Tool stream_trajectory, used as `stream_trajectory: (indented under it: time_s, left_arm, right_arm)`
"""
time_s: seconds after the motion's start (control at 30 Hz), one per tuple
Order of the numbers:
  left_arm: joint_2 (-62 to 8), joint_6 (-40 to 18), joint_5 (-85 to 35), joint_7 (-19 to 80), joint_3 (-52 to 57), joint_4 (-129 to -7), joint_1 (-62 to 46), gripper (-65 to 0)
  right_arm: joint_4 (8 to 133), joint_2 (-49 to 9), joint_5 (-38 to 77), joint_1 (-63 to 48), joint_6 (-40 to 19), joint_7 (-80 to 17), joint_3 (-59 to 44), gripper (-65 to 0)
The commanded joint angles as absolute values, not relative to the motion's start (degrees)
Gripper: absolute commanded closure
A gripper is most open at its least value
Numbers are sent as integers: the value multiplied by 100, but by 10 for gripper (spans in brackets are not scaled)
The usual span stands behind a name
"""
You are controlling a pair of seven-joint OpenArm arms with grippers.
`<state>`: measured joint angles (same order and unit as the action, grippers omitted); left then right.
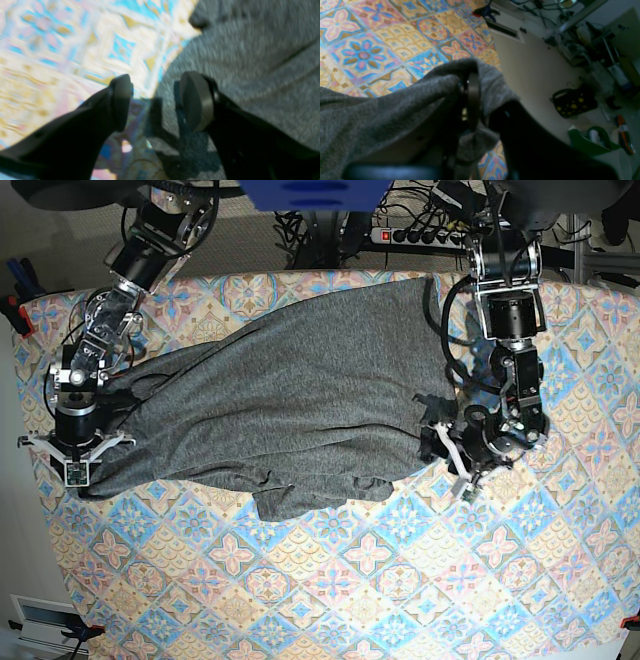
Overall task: Layout the t-shirt on the table in an organized manner, then fold the t-shirt properly
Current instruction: 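Hold the hem with both grippers and stretch the shirt taut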
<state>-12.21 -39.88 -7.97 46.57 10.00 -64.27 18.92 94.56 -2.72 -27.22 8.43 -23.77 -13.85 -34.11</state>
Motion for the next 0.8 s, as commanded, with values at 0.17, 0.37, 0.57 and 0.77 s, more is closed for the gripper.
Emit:
stream_trajectory:
  time_s: [0.17, 0.37, 0.57, 0.77]
  left_arm:
    - [-1253, -4000, -901, 4031, 1024, -5007, 2316, -342]
    - [-1068, -4000, -901, 3978, 971, -4866, 2369, -338]
    - [-716, -4000, -866, 4251, 971, -4866, 2387, -320]
    - [-646, -4000, -857, 4268, 919, -4866, 2360, -228]
  right_arm:
    - [9578, -347, -2712, 927, -2308, -1209, -3415, 0]
    - [9569, -347, -2712, 927, -2308, -1191, -3415, 0]
    - [9569, -347, -2712, 927, -2308, -1191, -3415, 0]
    - [9569, -356, -2712, 927, -2308, -1191, -3415, 0]
